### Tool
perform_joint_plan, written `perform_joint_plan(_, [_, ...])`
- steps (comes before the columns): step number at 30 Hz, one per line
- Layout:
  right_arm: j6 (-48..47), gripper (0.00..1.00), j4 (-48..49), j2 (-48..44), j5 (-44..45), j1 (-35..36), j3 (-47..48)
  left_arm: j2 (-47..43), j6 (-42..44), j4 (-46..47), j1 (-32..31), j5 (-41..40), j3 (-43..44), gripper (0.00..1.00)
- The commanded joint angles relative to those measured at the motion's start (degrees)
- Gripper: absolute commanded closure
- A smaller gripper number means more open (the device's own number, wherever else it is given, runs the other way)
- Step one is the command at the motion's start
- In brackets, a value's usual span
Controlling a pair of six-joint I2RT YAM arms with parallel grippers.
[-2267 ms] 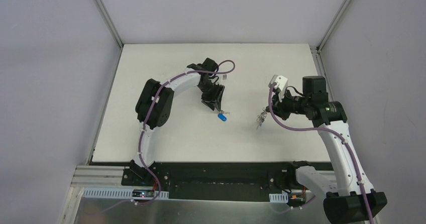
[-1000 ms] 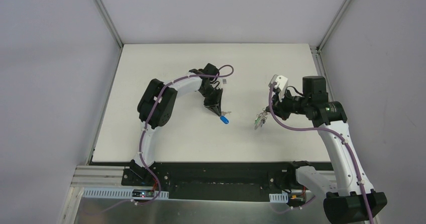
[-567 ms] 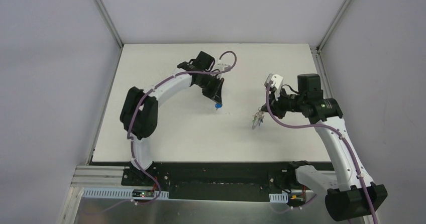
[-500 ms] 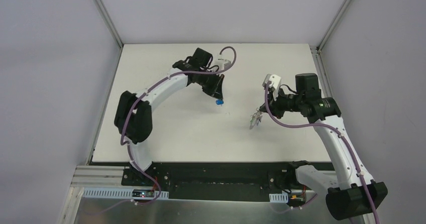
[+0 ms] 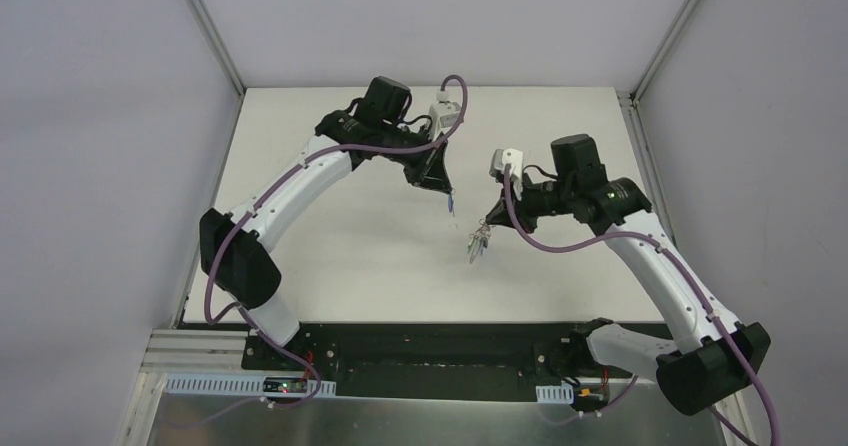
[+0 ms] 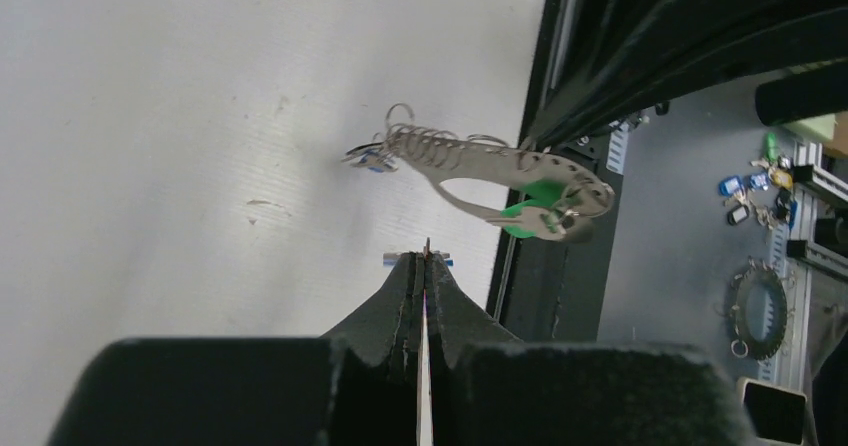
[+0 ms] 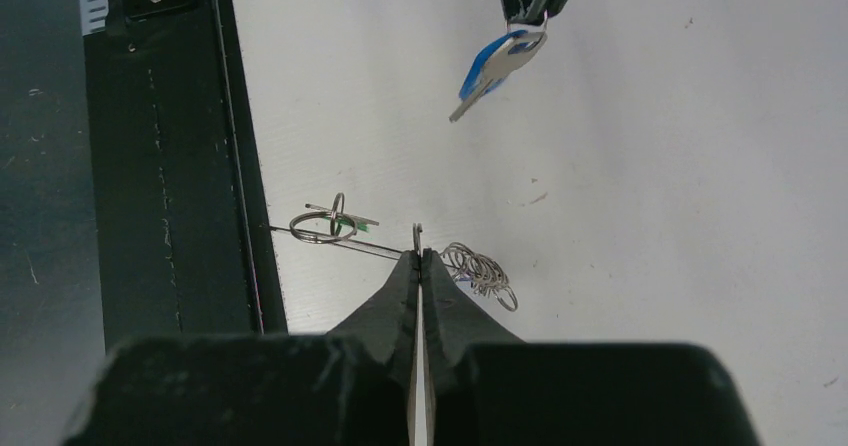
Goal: Put the keys on the keyring
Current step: Pick up the key from the center of the board, then insert the key onto the keyring.
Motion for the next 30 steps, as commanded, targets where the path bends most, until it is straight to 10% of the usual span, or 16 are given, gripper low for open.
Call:
perform_joint_plan(1, [-1.84,1.0,3.19,0.74,-3.84,2.79,3.34,-4.51,3.8,-5.77,-2.44,5.93,2.86,1.0])
perform_joint_plan(30, [-21.89,1.0,0.61,-6.88,-14.66,5.44,-6.05,-9.15,22.39,-2.93,-12.79,-2.12,-4.96,1.0])
